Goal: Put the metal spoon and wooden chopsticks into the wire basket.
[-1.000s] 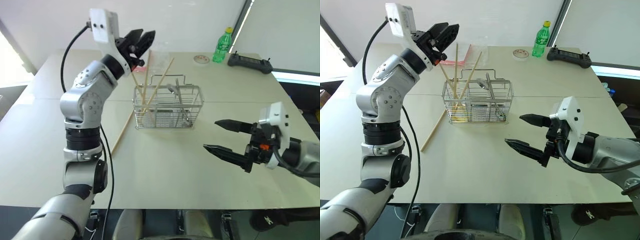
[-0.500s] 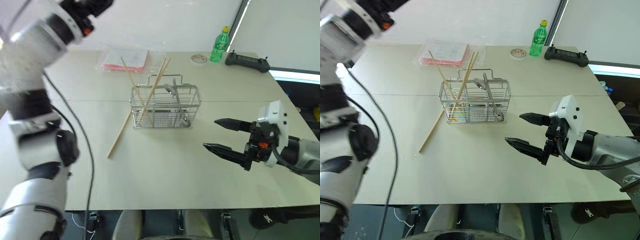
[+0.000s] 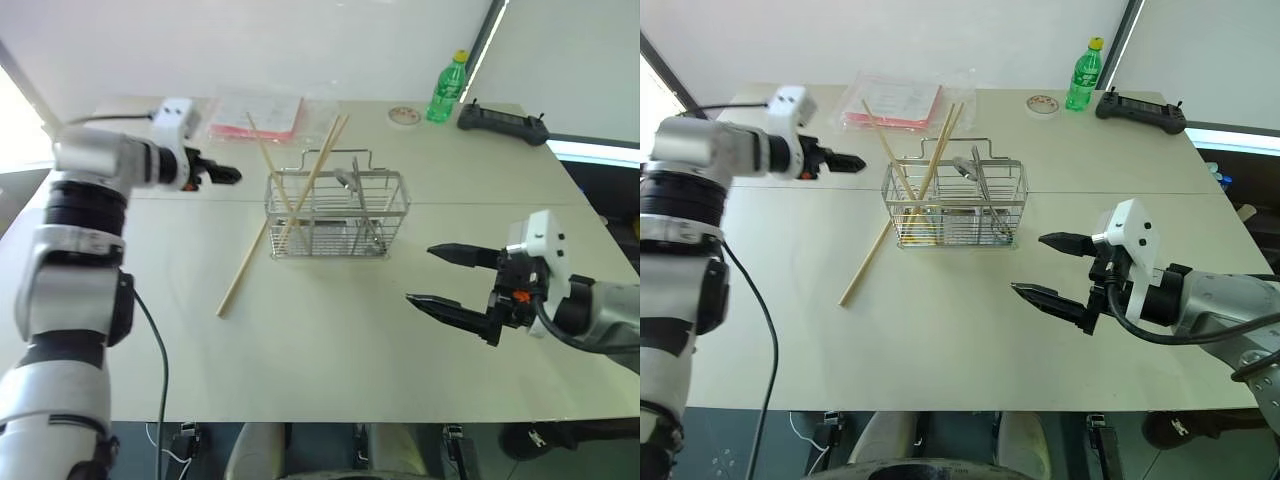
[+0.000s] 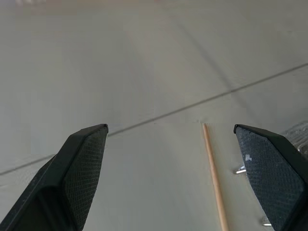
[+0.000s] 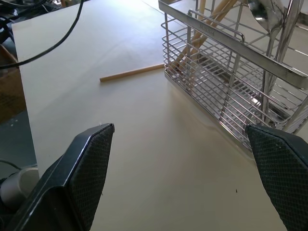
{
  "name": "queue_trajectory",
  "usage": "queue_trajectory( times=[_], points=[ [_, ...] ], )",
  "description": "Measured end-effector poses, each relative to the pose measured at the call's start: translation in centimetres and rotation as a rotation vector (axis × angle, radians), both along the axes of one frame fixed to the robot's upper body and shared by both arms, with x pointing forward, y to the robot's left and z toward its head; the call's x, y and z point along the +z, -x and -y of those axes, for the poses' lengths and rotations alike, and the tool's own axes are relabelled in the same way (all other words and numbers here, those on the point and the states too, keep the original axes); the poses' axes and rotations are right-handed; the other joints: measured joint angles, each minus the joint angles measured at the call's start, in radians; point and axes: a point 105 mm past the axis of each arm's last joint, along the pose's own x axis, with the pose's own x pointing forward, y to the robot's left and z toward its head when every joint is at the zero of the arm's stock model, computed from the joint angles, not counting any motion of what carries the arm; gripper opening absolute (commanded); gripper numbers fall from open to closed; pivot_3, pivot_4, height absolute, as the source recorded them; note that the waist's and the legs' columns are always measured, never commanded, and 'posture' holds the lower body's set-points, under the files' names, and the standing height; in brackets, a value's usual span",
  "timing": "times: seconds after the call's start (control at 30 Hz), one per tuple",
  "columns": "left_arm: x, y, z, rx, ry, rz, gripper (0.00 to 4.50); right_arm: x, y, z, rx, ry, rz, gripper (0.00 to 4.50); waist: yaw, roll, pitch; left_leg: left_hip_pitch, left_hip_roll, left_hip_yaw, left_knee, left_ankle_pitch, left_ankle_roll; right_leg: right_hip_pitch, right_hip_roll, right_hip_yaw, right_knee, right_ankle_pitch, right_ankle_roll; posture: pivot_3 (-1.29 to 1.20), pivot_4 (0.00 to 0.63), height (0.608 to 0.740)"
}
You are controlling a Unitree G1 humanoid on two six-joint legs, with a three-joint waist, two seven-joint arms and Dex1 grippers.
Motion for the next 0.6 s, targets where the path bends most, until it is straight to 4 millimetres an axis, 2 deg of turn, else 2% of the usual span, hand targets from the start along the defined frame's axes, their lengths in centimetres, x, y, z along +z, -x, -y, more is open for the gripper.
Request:
queue_trajectory(
  times=[0.1, 0.27, 0.5, 0.6],
  points=[
    [-1.8, 0.2, 1.6, -0.041, -0.008, -0.058, 4.42, -0.3, 0.4, -0.2, 0.021, 0.009, -0.012, 4.5, -0.002, 0.0, 0.0, -0.001, 0.0, 0.0, 0.0, 0.0, 0.0, -0.001, 0.0, 0.0, 0.0, 0.0, 0.0, 0.0, 0.15, 0.69],
    [-2.6, 0.0, 2.9, -0.091, -0.048, -0.05, 4.42, -0.3, 0.5, -0.2, 0.021, 0.007, -0.012, 4.5, -0.003, 0.0, 0.0, 0.001, 0.0, 0.0, 0.0, 0.0, 0.0, 0.0, 0.0, 0.0, 0.001, 0.0, 0.0, 0.0, 0.15, 0.69],
    [-5.0, -0.7, 3.6, -0.089, -0.084, -0.07, 4.42, -0.2, 0.7, -0.5, 0.017, -0.009, -0.008, 4.5, 0.001, 0.0, 0.0, 0.001, 0.0, 0.0, 0.001, 0.0, 0.0, 0.001, 0.0, 0.0, 0.0, 0.0, 0.0, 0.0, 0.15, 0.69],
    [-5.4, -1.2, 4.0, -0.09, -0.111, -0.06, 4.42, -0.1, 0.6, -0.6, 0.01, -0.02, -0.005, 4.5, 0.002, 0.0, 0.0, 0.0, -0.001, 0.0, 0.002, 0.0, 0.0, 0.001, -0.001, -0.001, 0.0, 0.0, 0.001, 0.0, 0.15, 0.69]
  ],
)
